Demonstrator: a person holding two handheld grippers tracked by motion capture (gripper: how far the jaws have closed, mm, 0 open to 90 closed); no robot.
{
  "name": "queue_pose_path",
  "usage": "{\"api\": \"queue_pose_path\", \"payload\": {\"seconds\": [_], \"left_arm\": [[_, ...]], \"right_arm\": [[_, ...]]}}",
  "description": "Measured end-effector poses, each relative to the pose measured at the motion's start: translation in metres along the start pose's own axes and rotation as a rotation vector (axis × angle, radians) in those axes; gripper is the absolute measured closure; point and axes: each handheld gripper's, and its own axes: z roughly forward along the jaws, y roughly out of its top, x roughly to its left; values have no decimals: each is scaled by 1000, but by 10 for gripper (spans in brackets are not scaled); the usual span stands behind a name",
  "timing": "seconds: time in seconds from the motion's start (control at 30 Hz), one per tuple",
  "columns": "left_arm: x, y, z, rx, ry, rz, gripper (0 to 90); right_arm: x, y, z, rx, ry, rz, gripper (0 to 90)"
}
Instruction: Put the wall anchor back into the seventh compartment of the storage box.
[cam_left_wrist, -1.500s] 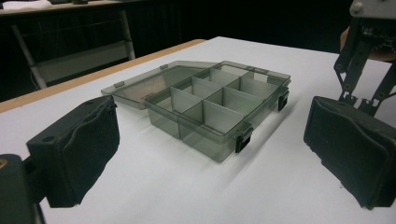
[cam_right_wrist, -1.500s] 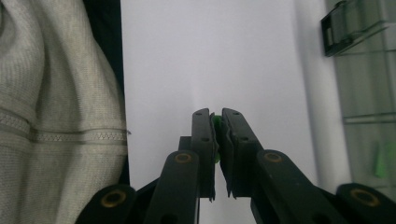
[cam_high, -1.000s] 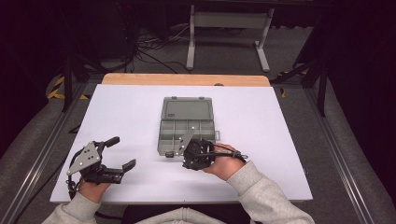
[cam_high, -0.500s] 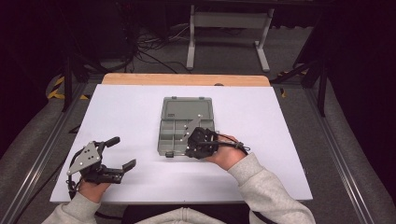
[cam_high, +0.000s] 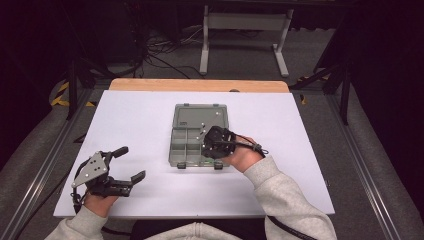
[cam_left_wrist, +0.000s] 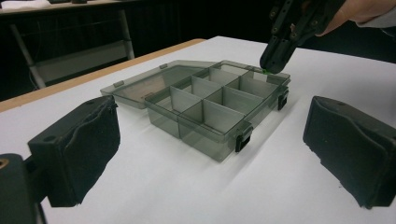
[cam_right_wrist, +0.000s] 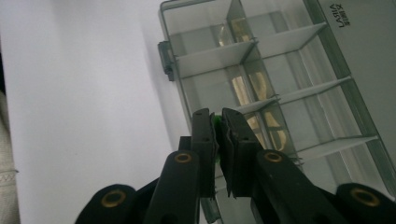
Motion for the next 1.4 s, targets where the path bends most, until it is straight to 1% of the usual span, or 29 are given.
{"api": "queue_pose_path", "payload": {"seconds": [0.1, 0.4, 0.43, 0.53, 0.63, 0.67, 0.97, 1.07, 1.27, 1.3, 1.33, 1.4], "left_arm": [[0, 0, 0, -1, 3, 5, 45], [1, 0, 0, 7, -2, 8, 46], [0, 0, 0, 9, -6, 1, 46], [0, 0, 0, 11, -6, -4, 46], [0, 0, 0, 8, -5, -2, 46], [1, 0, 0, 7, 0, 5, 46], [1, 0, 0, 6, 0, 3, 46], [1, 0, 0, 4, 1, 3, 46], [1, 0, 0, 4, 1, 2, 46], [1, 0, 0, 4, 1, 2, 46], [1, 0, 0, 4, 1, 2, 46], [1, 0, 0, 4, 1, 3, 46]], "right_arm": [[-6, -1, 2, 3, -11, 17, 839], [-21, -6, 7, 2, -21, 57, 839], [-22, -6, 8, 6, -22, 60, 839], [-25, -8, 12, 10, -18, 66, 839], [-25, -9, 16, 23, -16, 71, 839], [-25, -9, 17, 25, -15, 70, 839], [-26, -13, 28, 53, 0, 76, 839], [-25, -14, 32, 63, 4, 89, 839], [-25, -15, 35, 71, 8, 90, 839], [-26, -15, 36, 70, 9, 81, 839], [-25, -16, 36, 76, 10, 88, 839], [-26, -16, 38, 74, 9, 82, 839]]}}
